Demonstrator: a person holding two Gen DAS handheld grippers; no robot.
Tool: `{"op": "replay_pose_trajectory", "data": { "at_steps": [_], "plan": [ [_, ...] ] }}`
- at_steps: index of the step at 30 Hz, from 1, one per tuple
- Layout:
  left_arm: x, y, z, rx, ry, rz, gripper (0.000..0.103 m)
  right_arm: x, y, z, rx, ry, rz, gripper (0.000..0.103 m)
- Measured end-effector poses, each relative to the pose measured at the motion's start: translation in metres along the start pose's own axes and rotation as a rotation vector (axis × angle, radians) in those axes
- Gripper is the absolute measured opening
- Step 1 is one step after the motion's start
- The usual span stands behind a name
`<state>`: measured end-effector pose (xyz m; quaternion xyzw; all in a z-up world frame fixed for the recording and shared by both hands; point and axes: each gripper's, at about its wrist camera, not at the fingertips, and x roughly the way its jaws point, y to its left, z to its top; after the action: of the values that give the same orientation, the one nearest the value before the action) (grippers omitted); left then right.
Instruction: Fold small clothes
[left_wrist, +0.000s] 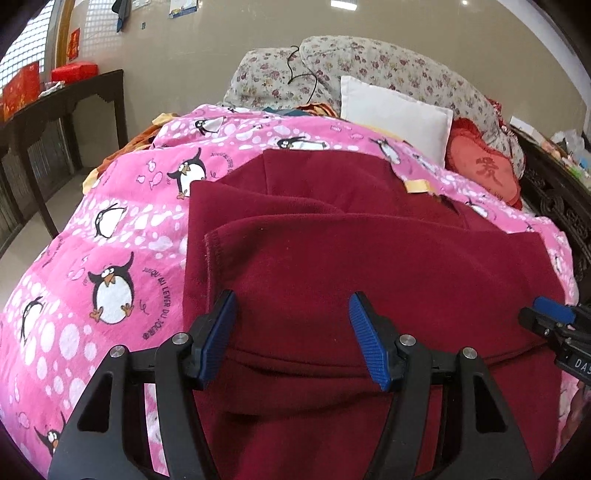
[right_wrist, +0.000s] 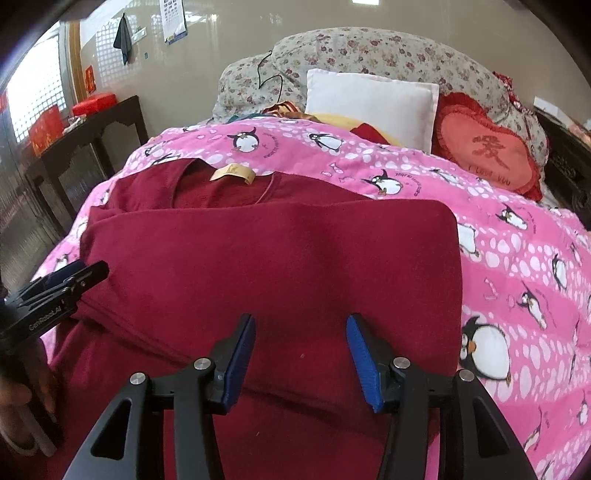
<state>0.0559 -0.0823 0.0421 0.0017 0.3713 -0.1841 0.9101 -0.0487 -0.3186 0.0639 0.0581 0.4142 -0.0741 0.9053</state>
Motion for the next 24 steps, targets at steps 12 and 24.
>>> {"op": "replay_pose_trajectory", "data": {
  "at_steps": [12, 24],
  "plan": [
    [-0.031, 0.005, -0.021, 0.003, 0.014, -0.007, 0.063, -0.001, 0.003, -0.017, 0.013, 0.020, -0.003, 0.050],
    [-0.073, 0.002, -0.044, 0.009, -0.025, -0.022, 0.063, -0.064, 0.028, -0.039, -0.072, -0.114, -0.118, 0.049]
  ]
}}
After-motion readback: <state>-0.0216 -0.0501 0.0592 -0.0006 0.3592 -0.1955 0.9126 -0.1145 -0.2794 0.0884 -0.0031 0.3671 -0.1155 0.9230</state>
